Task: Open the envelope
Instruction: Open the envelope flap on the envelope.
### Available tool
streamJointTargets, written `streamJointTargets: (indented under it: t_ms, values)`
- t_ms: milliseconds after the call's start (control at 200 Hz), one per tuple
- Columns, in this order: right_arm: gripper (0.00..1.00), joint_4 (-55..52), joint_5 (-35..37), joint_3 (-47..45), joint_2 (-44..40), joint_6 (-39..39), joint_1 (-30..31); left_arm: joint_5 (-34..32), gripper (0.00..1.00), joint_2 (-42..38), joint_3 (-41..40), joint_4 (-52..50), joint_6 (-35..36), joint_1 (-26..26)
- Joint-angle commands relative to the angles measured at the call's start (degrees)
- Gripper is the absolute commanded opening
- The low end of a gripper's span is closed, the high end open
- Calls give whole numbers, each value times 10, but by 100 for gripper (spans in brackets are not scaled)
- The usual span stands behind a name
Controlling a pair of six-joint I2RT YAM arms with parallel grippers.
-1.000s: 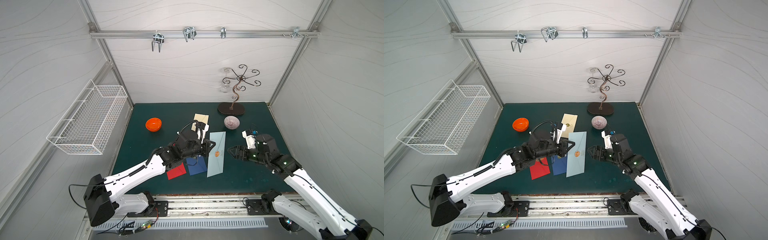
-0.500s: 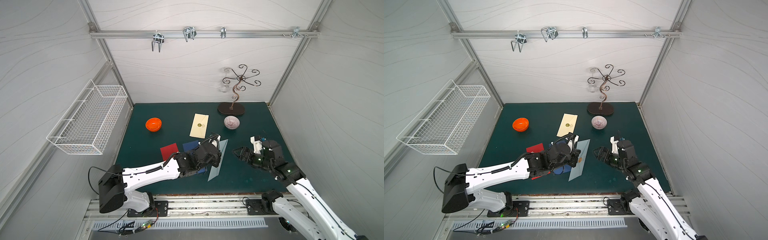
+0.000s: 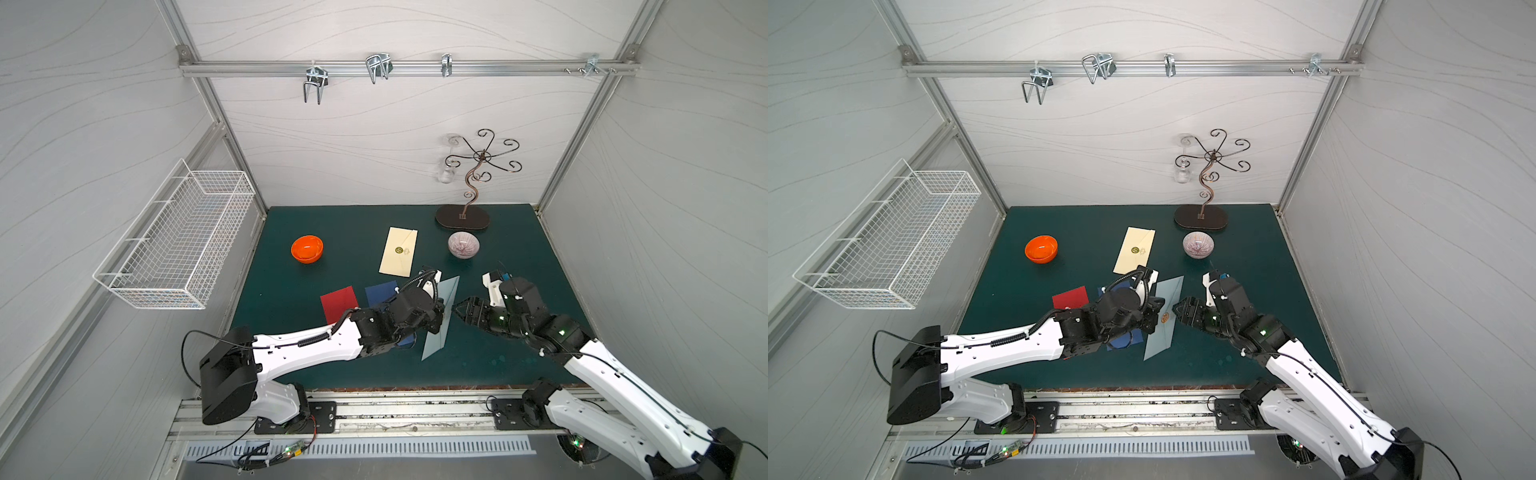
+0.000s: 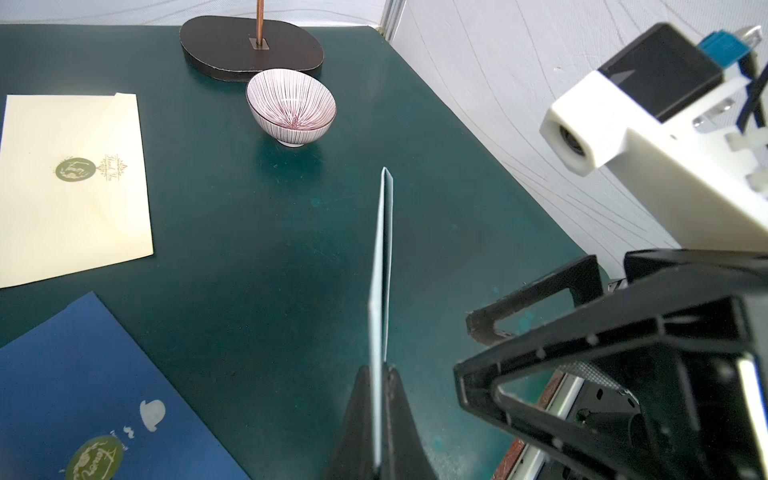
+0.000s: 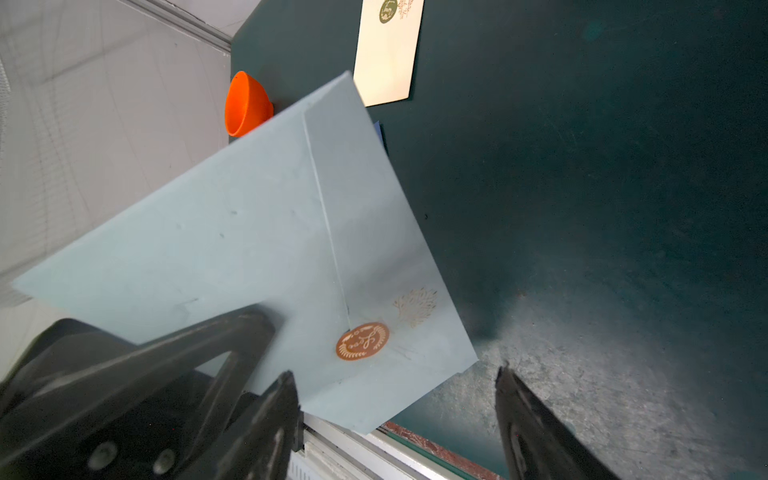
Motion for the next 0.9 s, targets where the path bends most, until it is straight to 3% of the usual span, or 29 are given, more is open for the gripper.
streamJointTargets:
  t_ms: [0, 405, 695, 895]
  values:
    - [75, -7, 44, 23, 15, 7, 17, 1, 0, -6, -2, 38, 12, -1]
    - [77, -62, 124, 22, 4, 10, 25, -10, 0, -24, -74, 143, 54, -1]
    - [77, -53, 125, 16, -4, 6, 25, -33, 0, -30, -109, 199, 38, -1]
    - [77, -39, 103, 17, 3, 3, 25, -15, 0, -25, -122, 225, 52, -1]
